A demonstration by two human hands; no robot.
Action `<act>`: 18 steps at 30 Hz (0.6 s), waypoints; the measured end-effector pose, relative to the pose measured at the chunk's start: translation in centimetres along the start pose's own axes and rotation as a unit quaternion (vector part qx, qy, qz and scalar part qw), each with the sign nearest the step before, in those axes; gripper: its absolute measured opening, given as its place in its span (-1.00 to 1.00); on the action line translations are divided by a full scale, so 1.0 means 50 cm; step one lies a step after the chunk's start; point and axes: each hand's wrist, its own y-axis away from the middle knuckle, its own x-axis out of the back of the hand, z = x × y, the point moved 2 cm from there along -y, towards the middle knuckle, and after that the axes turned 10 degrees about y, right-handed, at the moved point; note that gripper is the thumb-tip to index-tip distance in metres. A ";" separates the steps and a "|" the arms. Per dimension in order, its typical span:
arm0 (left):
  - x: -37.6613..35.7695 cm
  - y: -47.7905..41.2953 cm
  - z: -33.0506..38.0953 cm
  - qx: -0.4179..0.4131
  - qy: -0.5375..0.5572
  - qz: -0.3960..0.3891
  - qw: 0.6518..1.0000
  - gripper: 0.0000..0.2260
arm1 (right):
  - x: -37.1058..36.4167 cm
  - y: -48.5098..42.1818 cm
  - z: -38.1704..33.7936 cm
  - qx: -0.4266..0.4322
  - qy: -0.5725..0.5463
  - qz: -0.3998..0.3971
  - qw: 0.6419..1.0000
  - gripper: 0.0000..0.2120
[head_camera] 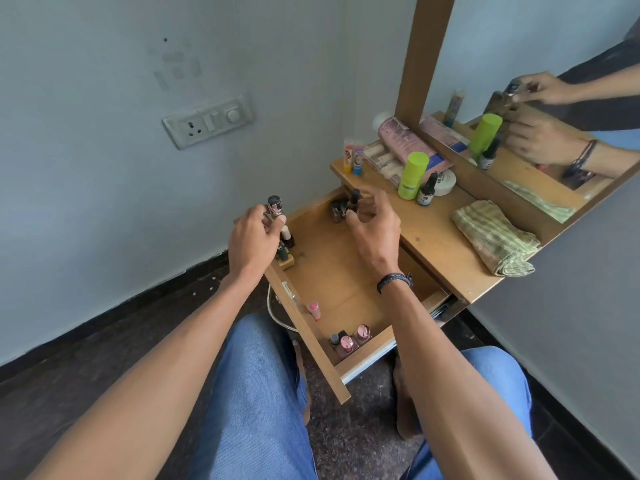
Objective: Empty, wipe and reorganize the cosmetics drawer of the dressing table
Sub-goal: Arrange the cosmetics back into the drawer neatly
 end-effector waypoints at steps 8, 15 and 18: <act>-0.047 0.030 -0.024 -0.015 0.034 -0.026 0.999 -0.78 | -0.109 0.025 0.033 0.036 0.088 -0.209 0.973 -0.76; -0.054 0.033 -0.029 -0.030 0.022 0.004 0.999 -0.82 | -0.157 0.006 0.073 0.028 0.117 -0.266 0.957 -0.77; -0.054 0.032 -0.029 -0.031 0.015 0.005 0.999 -0.82 | -0.182 0.002 0.081 0.026 0.117 -0.286 0.951 -0.79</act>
